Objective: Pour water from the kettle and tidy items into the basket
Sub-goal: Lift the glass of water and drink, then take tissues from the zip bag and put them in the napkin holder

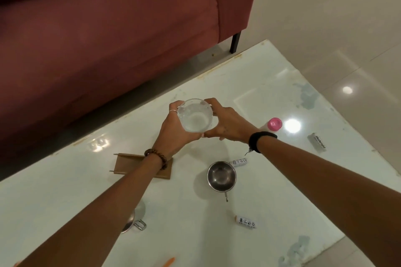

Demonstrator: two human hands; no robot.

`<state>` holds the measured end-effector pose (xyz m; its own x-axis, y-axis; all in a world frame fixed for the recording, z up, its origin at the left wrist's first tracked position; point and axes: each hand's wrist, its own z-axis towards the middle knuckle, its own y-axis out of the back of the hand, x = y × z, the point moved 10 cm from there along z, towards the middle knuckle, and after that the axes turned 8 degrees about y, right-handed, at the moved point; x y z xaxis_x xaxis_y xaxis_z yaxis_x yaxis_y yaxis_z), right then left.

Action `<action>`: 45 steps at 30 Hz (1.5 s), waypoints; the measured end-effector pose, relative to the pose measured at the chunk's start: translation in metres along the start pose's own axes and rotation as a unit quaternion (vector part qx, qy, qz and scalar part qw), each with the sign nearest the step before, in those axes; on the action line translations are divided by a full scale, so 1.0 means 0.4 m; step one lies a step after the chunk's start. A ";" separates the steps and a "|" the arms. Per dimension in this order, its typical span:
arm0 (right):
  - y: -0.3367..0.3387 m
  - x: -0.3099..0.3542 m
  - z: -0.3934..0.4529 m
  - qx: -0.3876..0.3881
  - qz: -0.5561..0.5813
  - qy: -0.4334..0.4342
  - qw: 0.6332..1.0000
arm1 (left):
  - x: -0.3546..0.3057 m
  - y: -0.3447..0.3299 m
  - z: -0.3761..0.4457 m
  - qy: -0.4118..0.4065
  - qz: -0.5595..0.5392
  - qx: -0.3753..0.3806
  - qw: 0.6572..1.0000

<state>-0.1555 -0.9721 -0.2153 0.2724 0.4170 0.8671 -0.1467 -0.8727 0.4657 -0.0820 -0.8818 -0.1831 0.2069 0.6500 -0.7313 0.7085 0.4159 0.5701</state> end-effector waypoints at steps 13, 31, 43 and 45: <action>-0.036 -0.035 0.016 -0.002 0.059 -0.007 0.998 | 0.068 -0.017 0.027 0.024 -0.014 0.000 1.000; -0.190 0.301 -0.265 -0.215 0.061 0.036 0.974 | 0.142 0.136 -0.444 0.021 -0.022 -0.147 0.989; -0.799 0.693 -0.312 0.102 -0.012 0.129 0.986 | 0.551 0.487 -0.935 0.234 -0.085 -0.343 0.906; -0.928 0.774 -0.320 0.140 -0.024 0.153 0.978 | 0.632 0.567 -1.024 0.263 -0.066 -0.371 0.888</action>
<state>-0.1385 -0.4865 -0.0972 -0.0307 0.4783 0.8776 0.1366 -0.8678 0.4778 -0.1453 -0.3625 -0.0854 -0.3275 0.6897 -0.6458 0.0221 0.6889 0.7246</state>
